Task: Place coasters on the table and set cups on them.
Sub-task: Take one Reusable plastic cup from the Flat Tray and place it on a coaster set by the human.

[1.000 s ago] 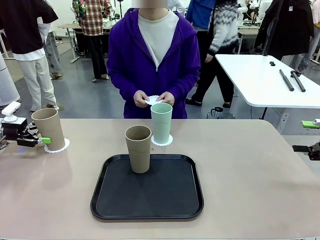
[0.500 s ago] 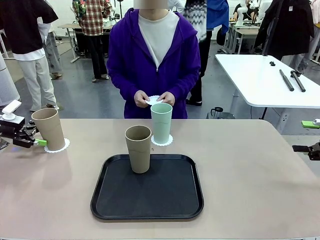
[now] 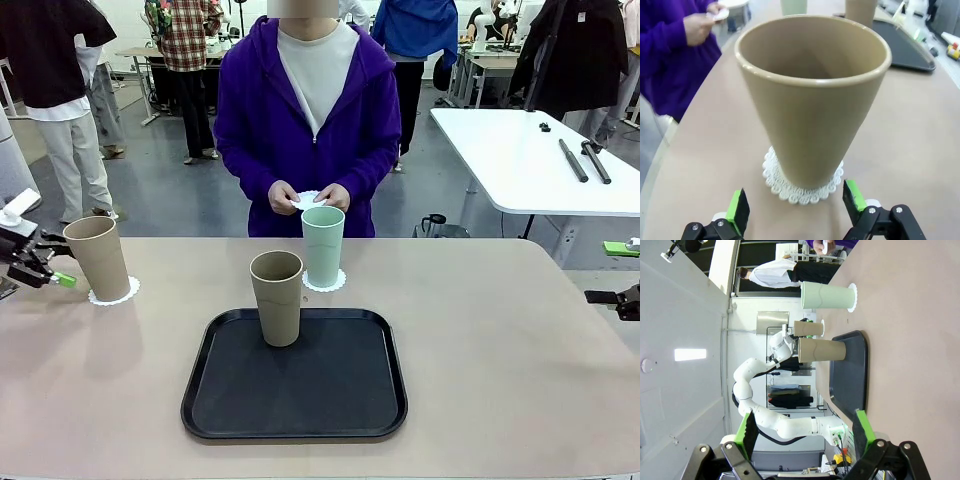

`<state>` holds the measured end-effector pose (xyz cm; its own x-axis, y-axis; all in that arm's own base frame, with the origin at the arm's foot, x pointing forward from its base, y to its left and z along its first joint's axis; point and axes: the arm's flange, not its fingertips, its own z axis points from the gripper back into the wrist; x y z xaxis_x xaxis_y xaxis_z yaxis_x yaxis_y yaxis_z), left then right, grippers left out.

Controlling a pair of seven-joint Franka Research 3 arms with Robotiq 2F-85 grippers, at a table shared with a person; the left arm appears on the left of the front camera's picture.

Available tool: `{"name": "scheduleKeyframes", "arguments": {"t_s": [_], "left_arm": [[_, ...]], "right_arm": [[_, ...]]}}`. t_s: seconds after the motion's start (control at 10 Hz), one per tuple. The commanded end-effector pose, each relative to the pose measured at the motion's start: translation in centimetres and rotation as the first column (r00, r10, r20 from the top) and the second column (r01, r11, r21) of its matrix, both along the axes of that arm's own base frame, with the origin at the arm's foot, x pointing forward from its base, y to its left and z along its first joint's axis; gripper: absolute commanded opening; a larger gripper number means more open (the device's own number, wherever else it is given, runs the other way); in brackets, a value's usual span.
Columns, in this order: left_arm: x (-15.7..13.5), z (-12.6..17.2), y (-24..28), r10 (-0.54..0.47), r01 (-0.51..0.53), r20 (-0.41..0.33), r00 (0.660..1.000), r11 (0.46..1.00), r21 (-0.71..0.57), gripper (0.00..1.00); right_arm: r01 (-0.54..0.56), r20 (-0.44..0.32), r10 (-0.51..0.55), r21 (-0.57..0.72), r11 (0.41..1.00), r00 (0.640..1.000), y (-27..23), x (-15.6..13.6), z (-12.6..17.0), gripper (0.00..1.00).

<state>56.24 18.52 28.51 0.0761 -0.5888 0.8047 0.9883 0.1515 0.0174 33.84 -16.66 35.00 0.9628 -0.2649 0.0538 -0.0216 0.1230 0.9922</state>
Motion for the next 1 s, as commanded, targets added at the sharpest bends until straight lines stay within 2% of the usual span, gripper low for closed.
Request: {"name": "scheduleKeyframes", "arguments": {"t_s": [0.0,0.2,0.3,0.4,0.5,0.7,0.9], "left_arm": [[-2.1,4.3,-1.0,0.112,-0.102,-0.035,0.993,0.971,0.217,1.0],[-3.2,9.8,-1.5,0.273,-0.239,-0.04,0.961,0.897,0.371,1.0],[-3.7,12.0,-1.9,0.309,-0.271,-0.042,0.95,0.884,0.381,1.0],[-4.6,13.8,-2.6,0.361,-0.295,-0.07,0.93,0.845,0.446,1.0],[-5.1,15.6,-3.5,0.397,-0.324,-0.063,0.916,0.821,0.47,1.0],[-7.1,18.9,-5.5,0.422,-0.295,-0.127,0.898,0.79,0.537,1.0],[-9.2,21.4,-7.5,0.422,-0.278,-0.13,0.897,0.769,0.575,1.0]], "right_arm": [[-0.012,0.005,0.012,-0.001,1.0,1.0,0.0,-0.3,0.1,1.0],[-0.012,0.005,0.012,-0.001,1.0,1.0,0.0,-0.3,0.1,1.0],[-0.012,0.005,0.012,-0.001,1.0,1.0,0.0,-0.3,0.1,1.0],[-0.012,0.005,0.012,-0.001,1.0,1.0,0.0,-0.3,0.1,1.0],[-0.012,0.005,0.012,-0.001,1.0,1.0,0.0,-0.3,0.1,1.0],[-0.012,0.005,0.012,-0.001,1.0,1.0,0.0,-0.3,0.1,1.0],[-0.012,0.005,0.012,-0.001,1.0,1.0,0.0,-0.3,0.1,1.0]]}}
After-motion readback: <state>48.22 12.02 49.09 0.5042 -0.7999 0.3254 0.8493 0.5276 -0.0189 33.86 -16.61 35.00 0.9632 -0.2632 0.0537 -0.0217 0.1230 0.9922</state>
